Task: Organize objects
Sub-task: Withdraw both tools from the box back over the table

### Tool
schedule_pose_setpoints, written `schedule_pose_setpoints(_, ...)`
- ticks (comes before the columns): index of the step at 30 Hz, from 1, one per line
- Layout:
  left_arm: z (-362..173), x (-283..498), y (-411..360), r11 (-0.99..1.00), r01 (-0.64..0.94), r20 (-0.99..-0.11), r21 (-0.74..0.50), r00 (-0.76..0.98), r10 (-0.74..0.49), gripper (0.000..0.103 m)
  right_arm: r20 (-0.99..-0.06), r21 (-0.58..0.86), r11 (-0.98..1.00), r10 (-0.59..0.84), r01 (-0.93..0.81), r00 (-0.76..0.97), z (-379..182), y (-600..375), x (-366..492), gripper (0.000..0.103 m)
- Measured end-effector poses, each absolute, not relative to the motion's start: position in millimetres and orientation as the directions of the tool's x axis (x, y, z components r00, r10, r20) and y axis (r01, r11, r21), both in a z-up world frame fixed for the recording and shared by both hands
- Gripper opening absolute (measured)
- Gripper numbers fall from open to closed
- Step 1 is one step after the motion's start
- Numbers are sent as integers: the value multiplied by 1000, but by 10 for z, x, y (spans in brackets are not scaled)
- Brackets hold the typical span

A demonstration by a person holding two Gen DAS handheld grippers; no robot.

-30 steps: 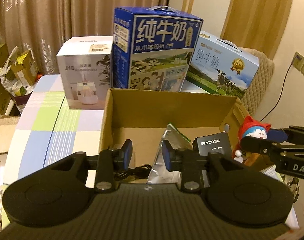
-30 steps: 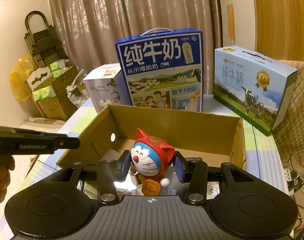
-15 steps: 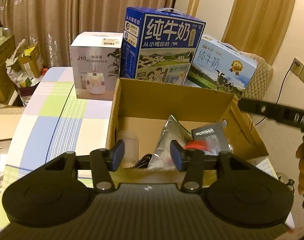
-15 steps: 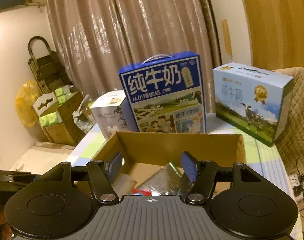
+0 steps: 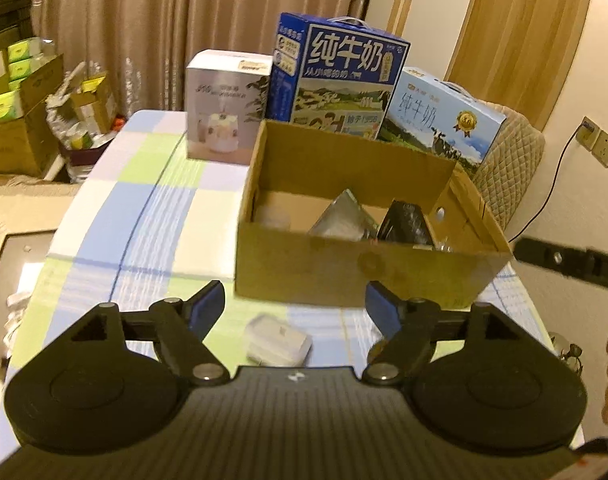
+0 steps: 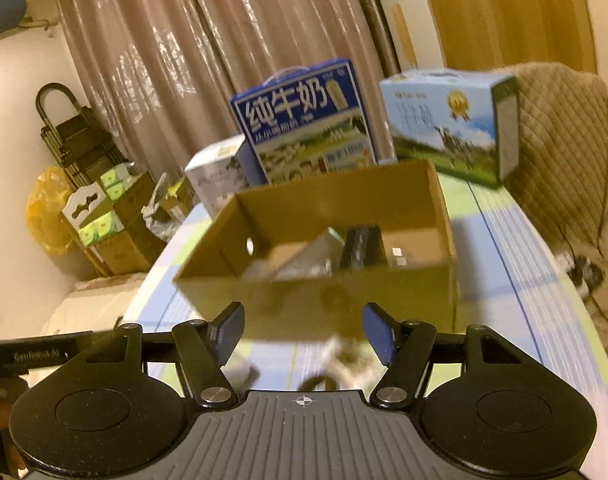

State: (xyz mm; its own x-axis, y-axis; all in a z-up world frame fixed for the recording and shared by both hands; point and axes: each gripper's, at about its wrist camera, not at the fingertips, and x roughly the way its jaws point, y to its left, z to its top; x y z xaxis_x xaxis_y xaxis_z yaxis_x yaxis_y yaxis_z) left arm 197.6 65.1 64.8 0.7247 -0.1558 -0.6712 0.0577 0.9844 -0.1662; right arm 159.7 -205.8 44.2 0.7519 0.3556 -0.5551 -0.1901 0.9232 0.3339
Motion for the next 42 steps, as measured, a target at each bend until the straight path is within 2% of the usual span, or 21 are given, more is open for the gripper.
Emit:
schedule_pose_setpoints(9,543,1254,789,981,-28,-697,-193,708,-117,83,-608,336,930,335,-150,720,308,-2116,911,63)
schedule_pose_setpoints(23,481,679,703,988,-43,-715,-147,695,-76,99,-614,304,935,339,-182,713,334,-2072,484,63)
schedule_pose_setpoints(42,446,650,566,996,-24,-737,-90,674,-51,102,-620,303,938,327,-166,714,363,-2146,488,63)
